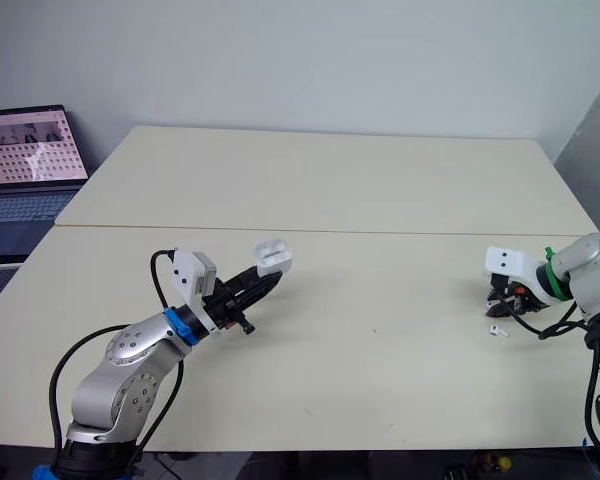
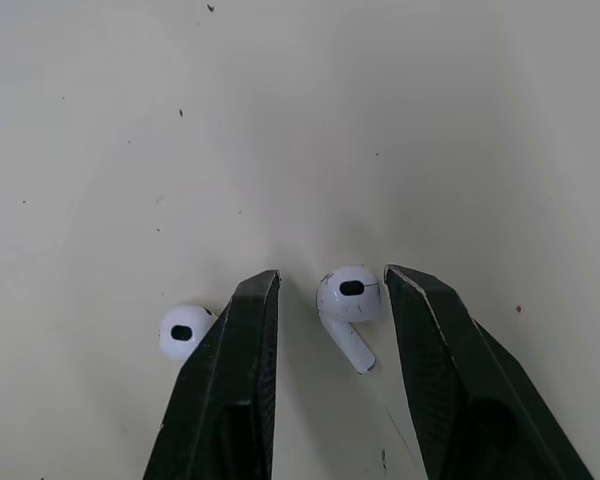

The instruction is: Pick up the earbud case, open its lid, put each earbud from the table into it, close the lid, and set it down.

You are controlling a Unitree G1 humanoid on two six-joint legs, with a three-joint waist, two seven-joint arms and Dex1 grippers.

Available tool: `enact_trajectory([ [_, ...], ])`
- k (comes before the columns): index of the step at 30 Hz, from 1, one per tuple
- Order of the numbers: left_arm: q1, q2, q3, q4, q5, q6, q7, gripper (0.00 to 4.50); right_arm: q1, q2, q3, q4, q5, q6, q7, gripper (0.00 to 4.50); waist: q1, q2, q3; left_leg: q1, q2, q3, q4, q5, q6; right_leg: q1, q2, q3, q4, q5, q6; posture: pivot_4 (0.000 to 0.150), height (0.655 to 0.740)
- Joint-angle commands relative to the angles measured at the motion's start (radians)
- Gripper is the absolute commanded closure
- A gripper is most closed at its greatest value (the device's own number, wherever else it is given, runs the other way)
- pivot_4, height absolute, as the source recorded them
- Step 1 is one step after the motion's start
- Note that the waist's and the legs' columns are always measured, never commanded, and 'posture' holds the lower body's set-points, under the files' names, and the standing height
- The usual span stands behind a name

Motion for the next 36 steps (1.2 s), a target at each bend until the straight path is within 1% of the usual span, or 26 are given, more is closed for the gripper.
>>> enact_trajectory([
  [1,0.0,0.008,0.018,-0.062,-0.014,-0.001,0.01,3.78,-0.034,0.006,-0.002,0.032,-0.02,-0.035,-0.004,2.79,0.0,0.0,0.0,0.0,0.0,0.0,0.0,0.0,0.0,0.0,0.0,0.0,0.0,0.0,0.0,0.15,0.74],
  [7,0.0,0.011,0.025,-0.068,-0.015,0.007,0.014,3.78,-0.068,0.034,0.002,0.117,-0.053,-0.077,-0.029,2.79,0.0,0.0,0.0,0.0,0.0,0.0,0.0,0.0,0.0,0.0,0.0,0.0,0.0,0.0,0.0,0.15,0.74],
  [12,0.0,0.013,0.026,-0.068,-0.015,0.008,0.016,3.78,-0.076,0.03,0.006,0.165,-0.072,-0.108,-0.029,2.79,0.001,0.0,0.0,0.0,0.0,0.0,0.0,0.0,0.0,0.001,0.0,0.0,0.0,0.0,0.0,0.15,0.74],
  [26,-0.02,0.008,0.019,-0.048,-0.011,0.002,0.011,3.78,-0.064,0.018,-0.001,0.176,-0.088,-0.128,-0.018,2.79,0.001,0.0,0.0,0.0,0.0,-0.001,0.001,0.0,0.0,0.002,0.0,0.0,0.0,0.0,0.0,0.15,0.74],
  [29,-0.023,0.006,0.015,-0.048,-0.01,0.001,0.011,3.78,-0.059,0.02,-0.006,0.173,-0.084,-0.125,-0.023,3.34,0.001,0.0,0.0,0.0,0.0,-0.001,0.001,0.0,0.0,0.002,0.0,0.0,0.0,0.0,0.0,0.15,0.74],
  [31,-0.025,0.004,0.013,-0.046,-0.009,0.001,0.011,3.78,-0.052,0.012,-0.006,0.168,-0.085,-0.127,-0.021,4.0,0.001,0.0,0.0,0.001,0.0,-0.001,0.002,0.0,0.0,0.002,0.0,0.0,0.0,0.0,0.0,0.15,0.74],
  [32,-0.026,0.004,0.012,-0.045,-0.009,0.0,0.01,3.78,-0.049,0.009,-0.009,0.166,-0.084,-0.125,-0.019,4.1,0.001,0.0,0.0,0.001,0.0,-0.001,0.002,0.0,0.0,0.002,0.0,0.0,0.0,0.0,0.0,0.15,0.74],
  [35,-0.027,0.003,0.011,-0.042,-0.009,-0.002,0.008,3.78,-0.047,0.005,-0.02,0.153,-0.072,-0.114,-0.014,4.1,0.001,0.0,0.0,0.001,0.0,-0.001,0.003,0.0,0.0,0.003,0.0,0.0,0.0,0.0,0.0,0.15,0.74],
  [36,-0.029,0.001,0.009,-0.037,-0.007,-0.005,0.007,3.78,-0.043,0.016,-0.041,0.117,-0.041,-0.082,-0.002,4.1,0.001,0.0,0.0,0.001,0.0,-0.001,0.003,0.0,0.0,0.003,0.0,0.0,0.0,0.0,0.0,0.15,0.74],
])
